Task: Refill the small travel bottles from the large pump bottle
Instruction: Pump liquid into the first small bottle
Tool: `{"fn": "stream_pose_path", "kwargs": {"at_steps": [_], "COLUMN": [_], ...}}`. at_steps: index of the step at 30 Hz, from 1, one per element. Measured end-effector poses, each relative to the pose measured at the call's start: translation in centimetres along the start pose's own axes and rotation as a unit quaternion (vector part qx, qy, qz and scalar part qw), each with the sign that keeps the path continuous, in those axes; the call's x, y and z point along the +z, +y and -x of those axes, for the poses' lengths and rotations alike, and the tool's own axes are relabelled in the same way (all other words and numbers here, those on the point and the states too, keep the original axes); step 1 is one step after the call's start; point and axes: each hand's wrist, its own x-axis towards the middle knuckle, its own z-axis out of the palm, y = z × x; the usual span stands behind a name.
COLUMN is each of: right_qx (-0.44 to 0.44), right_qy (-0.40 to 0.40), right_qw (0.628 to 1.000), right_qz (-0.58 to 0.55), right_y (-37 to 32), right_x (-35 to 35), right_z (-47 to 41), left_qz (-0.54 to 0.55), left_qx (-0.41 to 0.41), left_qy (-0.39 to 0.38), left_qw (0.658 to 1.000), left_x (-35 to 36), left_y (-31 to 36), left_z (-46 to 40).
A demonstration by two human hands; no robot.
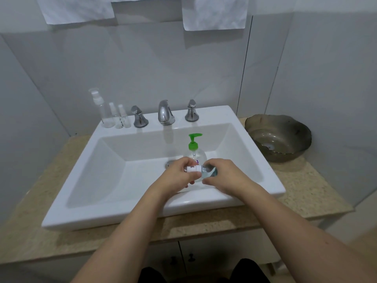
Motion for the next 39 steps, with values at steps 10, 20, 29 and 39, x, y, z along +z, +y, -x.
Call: {"fn": "stream_pose_path", "kwargs": {"at_steps": [10, 20, 29, 39], "right_qx": [-0.025, -0.015, -0.018, -0.021], "right_qy": [0.02, 0.02, 0.029, 0.035], "right_qw": [0.999, 0.999, 0.999, 0.999], "right_qz": [-0.025, -0.031, -0.032, -0.022], "right_y": [-0.2, -0.1, 0.0, 0.0], "right_x": [0.0, 0.0, 0.0, 0.0], "right_z": [0.5, 0.2, 0.3, 0.4], "left_qz": [0.029, 0.063, 0.011, 0.007], "left_qx": [-0.053, 0.001, 0.011, -0.036], "left_qy": [-0.033, 0.007, -0.017, 0.008], "left_qw": [0.998, 0.998, 1.0, 0.999], "left_x": [-0.2, -0.4, 0.0, 0.0], "left_y": [1.1, 0.7, 1.0, 1.5], "left_z": [0.5, 0.4, 1.0, 1.0]}}
